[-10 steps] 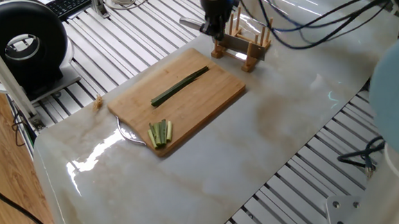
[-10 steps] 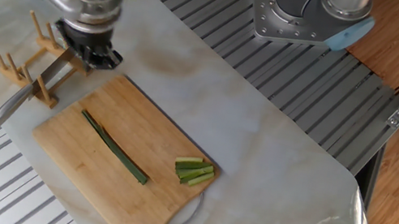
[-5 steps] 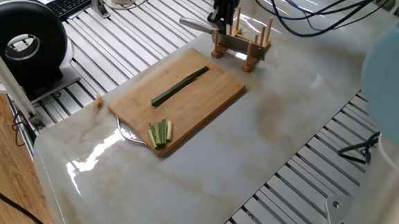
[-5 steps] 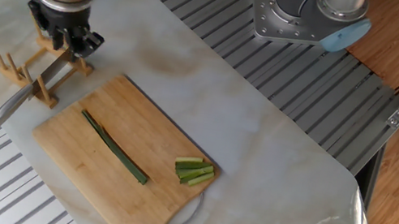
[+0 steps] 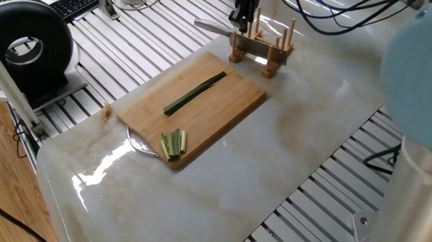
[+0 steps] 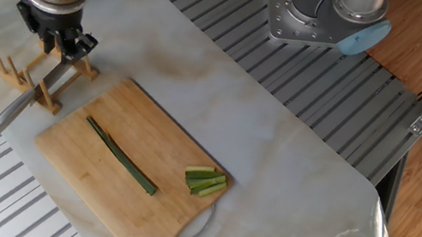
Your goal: Chop the green garlic
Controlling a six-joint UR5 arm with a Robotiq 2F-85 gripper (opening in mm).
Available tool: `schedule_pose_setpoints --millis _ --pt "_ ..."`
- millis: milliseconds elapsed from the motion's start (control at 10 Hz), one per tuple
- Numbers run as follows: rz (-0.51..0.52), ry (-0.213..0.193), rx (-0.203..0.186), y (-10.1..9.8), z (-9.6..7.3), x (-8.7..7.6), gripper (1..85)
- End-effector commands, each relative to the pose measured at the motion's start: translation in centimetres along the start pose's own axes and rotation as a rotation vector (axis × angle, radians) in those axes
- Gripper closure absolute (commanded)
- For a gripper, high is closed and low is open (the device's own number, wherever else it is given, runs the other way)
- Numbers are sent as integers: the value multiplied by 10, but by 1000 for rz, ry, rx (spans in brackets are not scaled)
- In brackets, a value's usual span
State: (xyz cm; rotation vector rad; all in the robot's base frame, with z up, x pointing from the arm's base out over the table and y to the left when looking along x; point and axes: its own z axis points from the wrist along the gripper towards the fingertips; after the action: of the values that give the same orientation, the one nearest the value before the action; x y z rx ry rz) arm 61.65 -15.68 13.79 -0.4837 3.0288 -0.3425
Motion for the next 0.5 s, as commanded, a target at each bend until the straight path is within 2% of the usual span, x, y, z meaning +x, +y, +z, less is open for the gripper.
schedule_pose_setpoints --millis 0,400 --pt "-5 38 2 -5 12 5 497" --pt "-13 28 15 -11 26 -2 503"
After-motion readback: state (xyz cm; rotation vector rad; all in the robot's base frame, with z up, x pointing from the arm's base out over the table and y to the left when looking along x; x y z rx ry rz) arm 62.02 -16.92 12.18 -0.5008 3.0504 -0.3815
